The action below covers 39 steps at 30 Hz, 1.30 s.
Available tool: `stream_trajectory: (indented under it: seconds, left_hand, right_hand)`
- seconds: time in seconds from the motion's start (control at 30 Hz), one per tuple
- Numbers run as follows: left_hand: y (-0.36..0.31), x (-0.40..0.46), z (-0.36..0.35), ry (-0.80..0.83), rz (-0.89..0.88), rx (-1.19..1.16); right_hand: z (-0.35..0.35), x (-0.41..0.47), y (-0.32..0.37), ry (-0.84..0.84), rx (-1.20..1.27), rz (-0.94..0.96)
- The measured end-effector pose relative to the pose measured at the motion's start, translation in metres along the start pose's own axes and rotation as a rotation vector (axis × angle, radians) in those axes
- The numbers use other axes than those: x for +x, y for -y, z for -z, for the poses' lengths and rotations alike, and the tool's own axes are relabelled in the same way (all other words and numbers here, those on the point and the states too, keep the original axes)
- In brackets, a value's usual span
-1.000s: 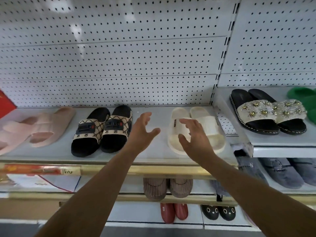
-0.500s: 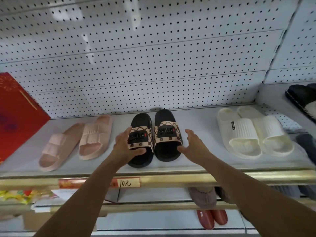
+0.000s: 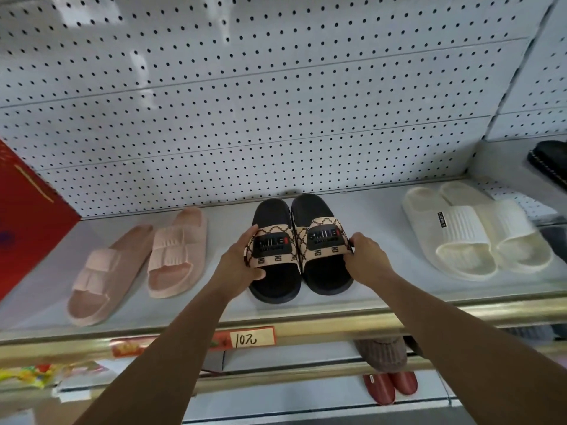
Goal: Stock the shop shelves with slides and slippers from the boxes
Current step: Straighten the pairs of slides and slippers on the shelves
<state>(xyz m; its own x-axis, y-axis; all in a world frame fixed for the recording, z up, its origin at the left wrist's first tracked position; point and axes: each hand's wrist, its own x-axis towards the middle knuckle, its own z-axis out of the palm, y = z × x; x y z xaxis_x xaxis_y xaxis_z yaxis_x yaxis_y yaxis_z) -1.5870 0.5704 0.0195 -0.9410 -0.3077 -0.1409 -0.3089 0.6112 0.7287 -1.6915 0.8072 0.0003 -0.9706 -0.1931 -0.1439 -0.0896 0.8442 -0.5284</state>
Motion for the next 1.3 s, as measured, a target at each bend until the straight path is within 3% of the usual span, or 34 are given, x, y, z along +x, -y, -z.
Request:
stream_trajectory:
  seconds: [0.47, 1.03, 1.3]
  left_hand:
    - [-0.041, 0.013, -0.058, 0.049, -0.113, 0.006]
    - [-0.048, 0.009, -0.059, 0.049, -0.06, 0.038]
    - [-0.05, -0.004, -0.069, -0.008, -0.007, -0.133]
  right_hand:
    - [0.042, -0.016, -0.061, -0.134, 0.069, -0.067]
    - [0.056, -0.013, -0.07, 0.038, 0.126, 0.05]
    - [0.059, -0.024, -0.068, 0.058, 0.023, 0.084]
